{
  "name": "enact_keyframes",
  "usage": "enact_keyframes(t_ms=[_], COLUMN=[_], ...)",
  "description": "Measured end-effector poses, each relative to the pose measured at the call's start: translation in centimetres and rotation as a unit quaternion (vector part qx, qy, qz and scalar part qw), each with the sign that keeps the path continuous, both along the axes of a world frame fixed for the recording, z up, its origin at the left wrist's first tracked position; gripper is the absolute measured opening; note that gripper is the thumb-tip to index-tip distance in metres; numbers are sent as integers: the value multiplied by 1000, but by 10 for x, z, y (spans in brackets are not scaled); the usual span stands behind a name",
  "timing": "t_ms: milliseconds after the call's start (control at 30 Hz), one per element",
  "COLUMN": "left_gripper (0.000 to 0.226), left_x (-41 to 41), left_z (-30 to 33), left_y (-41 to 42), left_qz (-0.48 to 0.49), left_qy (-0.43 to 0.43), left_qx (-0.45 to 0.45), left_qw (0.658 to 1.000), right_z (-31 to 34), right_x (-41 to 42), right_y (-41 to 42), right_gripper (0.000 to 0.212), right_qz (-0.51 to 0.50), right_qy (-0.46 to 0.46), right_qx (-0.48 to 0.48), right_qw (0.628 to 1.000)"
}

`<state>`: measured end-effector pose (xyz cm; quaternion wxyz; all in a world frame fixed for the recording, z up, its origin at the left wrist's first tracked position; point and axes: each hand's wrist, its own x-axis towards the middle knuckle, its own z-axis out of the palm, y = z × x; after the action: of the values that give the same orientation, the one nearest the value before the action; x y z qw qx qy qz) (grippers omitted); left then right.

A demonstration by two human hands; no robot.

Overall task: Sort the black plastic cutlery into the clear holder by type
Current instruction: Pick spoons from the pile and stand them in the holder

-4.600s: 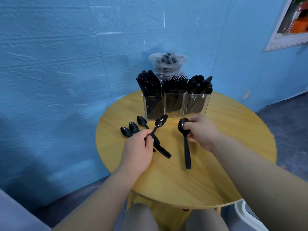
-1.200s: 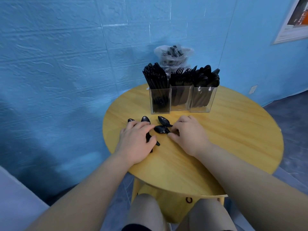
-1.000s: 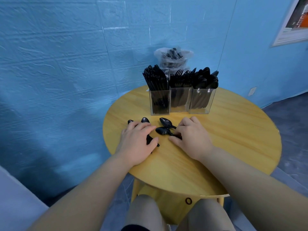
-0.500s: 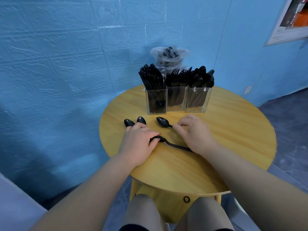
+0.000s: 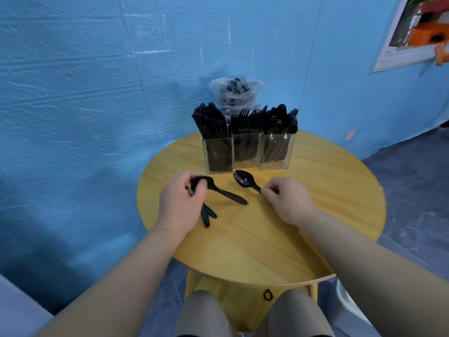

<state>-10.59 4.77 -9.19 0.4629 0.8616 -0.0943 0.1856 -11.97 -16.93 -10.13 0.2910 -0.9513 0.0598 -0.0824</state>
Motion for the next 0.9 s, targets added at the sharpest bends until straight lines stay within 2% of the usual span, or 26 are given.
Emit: enact_keyframes(t_ms=[100,167,300,467,600,733,900], left_gripper=[14,12,14,19,13,20,6], left_x=[5,6,6,8,11,7,7], left_z=[24,33,30,26,29,34,35], left_y=[-8,-13,-24,-35,-45,-55,-60], left_qz=[24,15,-16,-38,-50,-87,-87], left_qy=[45,71,86,140,168,141,109], left_qx=[-152,-190,-133,-116,-101,-69,-38], left_qw=[987,979,987,983,979,984,989], right_z=[1,2,9,19,24,25,30], right_x=[-6,-10,-13,-19,-25,-27,-31], right_y=[-11,-11,-7,-3,3,12,13], right_gripper=[15,13,19,29,22,23,26], right_qz=[-23,-24,-21,-2,26,65,101], right_qy=[-22,-25,-21,-48,-46,-43,-16], right_qx=[99,145,157,151,190,215,240], right_qw=[995,989,987,987,980,974,965])
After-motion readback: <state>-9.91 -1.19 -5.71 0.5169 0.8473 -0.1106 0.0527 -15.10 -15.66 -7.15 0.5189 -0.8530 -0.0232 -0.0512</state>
